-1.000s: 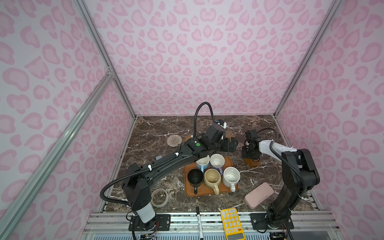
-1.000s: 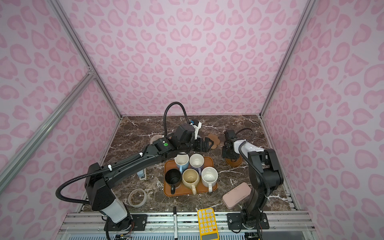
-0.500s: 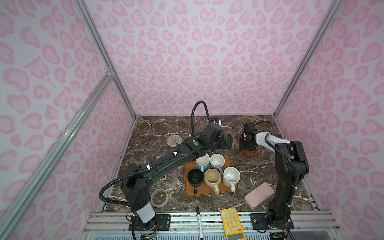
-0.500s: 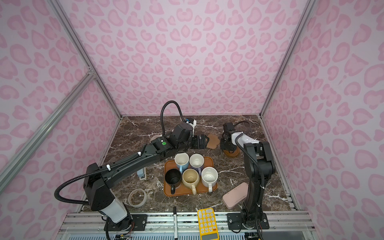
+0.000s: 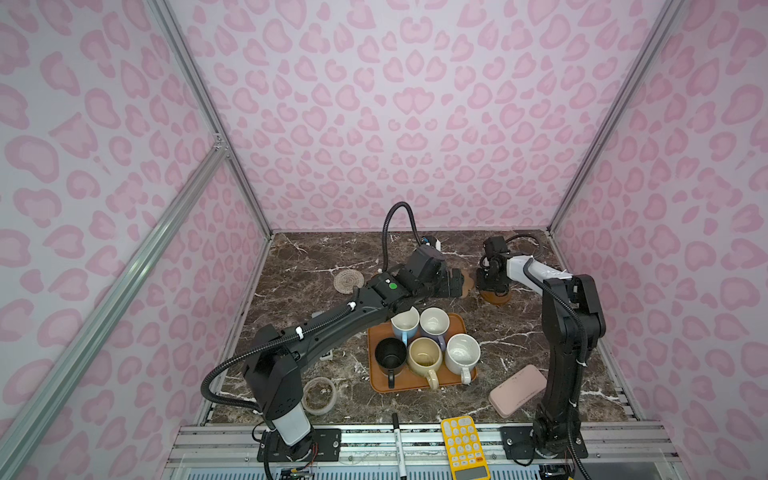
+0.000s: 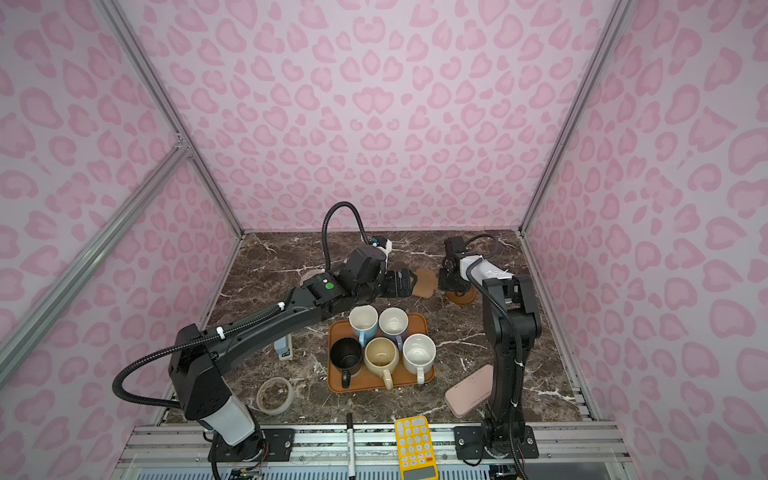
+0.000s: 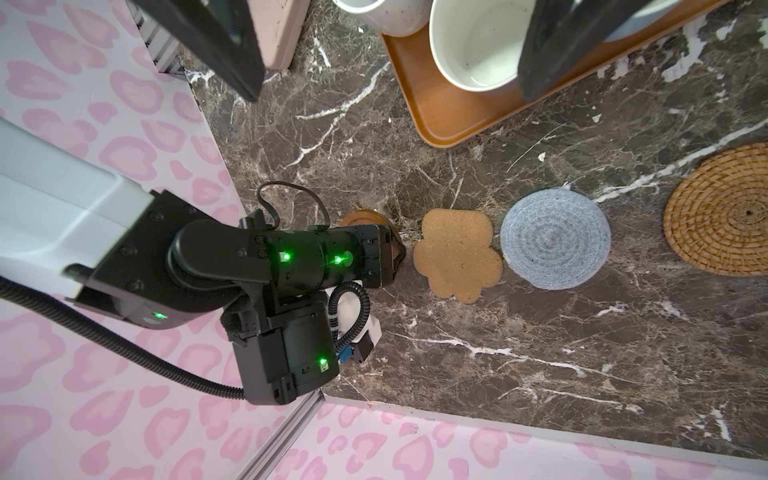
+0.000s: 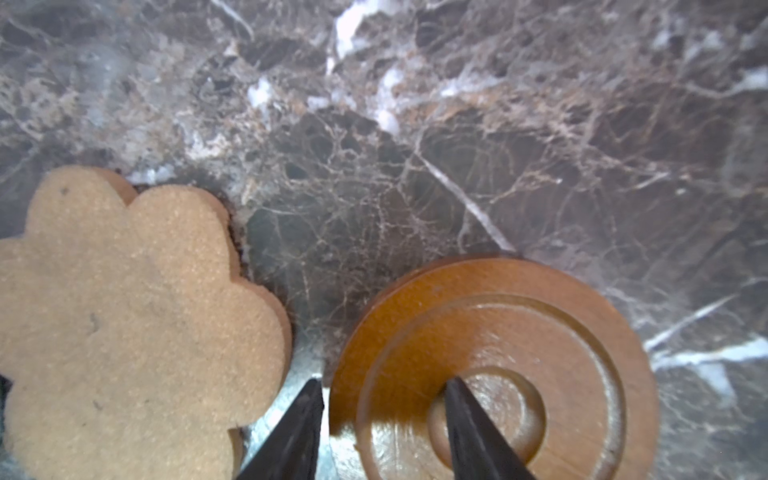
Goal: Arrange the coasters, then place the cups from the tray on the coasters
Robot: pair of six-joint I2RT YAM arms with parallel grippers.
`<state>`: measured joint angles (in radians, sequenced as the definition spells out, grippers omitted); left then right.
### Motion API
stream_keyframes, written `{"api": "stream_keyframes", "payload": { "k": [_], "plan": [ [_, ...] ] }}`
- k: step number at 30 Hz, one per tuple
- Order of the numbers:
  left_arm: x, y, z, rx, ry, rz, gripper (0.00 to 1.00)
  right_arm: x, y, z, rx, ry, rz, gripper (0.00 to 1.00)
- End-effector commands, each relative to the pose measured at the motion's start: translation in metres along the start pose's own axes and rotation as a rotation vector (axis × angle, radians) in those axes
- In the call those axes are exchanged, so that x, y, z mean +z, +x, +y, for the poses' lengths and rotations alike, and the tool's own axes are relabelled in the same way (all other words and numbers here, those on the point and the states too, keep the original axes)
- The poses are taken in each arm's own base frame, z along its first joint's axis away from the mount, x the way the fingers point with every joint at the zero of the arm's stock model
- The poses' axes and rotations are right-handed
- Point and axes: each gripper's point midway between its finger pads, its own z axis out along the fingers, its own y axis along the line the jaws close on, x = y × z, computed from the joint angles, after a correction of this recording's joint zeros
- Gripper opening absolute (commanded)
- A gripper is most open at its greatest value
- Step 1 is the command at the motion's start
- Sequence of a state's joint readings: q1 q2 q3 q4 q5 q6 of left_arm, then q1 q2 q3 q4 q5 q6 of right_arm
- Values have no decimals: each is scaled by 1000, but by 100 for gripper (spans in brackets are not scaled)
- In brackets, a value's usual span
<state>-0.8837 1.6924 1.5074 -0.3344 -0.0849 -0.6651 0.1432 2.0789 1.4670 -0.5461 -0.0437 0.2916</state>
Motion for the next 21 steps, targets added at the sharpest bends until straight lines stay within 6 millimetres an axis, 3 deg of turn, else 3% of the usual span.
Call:
{"api": "stream_keyframes", "payload": {
  "k": [1,8,9,12,21],
  "plan": [
    [2,-5,-3,-3,15,-26,97,13,21,-2,-13,-2,82,50],
    [-1,-7,1,-5,6,-35,97,14,16,-2,-19,-4,75,50],
    [-1,-7,2,-5,6,-37,97,10,4,1,-19,-13,50,50],
    [-3,-8,2,-8,5,-40,97,11,0,2,-23,-11,53,50],
    [-6,-8,6,-10,-3,-46,97,15,3,1,-18,-6,64,50]
  ]
}}
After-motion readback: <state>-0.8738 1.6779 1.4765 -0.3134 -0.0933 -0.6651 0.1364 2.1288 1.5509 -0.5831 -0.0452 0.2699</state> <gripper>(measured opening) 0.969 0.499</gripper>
